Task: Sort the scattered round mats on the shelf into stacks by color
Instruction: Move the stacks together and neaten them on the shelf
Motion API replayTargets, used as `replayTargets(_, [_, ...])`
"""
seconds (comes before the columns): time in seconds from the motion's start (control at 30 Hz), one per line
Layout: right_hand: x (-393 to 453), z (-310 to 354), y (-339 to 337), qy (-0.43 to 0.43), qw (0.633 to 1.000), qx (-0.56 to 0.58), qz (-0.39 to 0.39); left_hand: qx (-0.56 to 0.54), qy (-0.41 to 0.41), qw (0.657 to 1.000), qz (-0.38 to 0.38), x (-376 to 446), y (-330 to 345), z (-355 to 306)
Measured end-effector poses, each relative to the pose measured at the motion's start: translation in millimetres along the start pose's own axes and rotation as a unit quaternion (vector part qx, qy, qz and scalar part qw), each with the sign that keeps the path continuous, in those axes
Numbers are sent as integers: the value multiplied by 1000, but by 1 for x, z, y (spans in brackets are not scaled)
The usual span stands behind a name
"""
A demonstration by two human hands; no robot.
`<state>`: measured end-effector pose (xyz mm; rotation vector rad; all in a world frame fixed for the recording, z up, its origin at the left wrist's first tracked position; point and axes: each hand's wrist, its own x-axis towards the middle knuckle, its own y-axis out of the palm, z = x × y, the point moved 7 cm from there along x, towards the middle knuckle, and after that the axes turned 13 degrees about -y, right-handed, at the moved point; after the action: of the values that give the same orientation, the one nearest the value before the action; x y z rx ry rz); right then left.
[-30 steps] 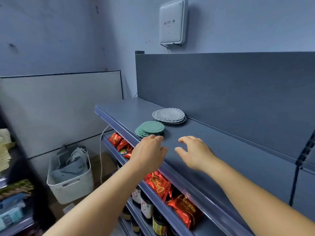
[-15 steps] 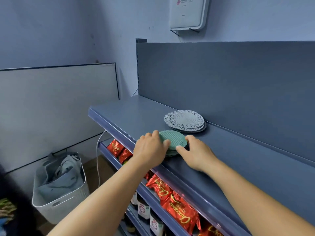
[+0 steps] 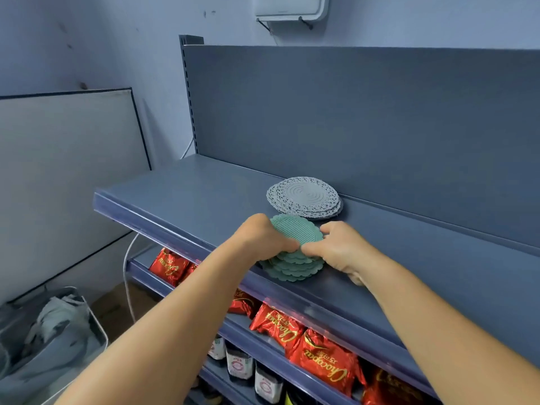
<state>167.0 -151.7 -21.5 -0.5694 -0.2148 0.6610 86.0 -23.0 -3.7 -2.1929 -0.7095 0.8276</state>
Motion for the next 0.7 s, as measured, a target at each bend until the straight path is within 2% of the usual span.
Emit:
replayTargets(0.2, [-2,0,-3,0,998,61,-19,-79,56,995,38,-1,3,1])
replayTargets(0.33, [-12,2,-5,-25,991,117,-66,-200,122,970,71,-8,7,-3])
replayTargets(0.5, [-21,17,-35,-112,973,127,-157,-263,241,934,12,-23,0,-31])
replayTargets(0.7, [-30,-1,-28,-80,976,148,-136,-278,241,929,48,-18,20,-34])
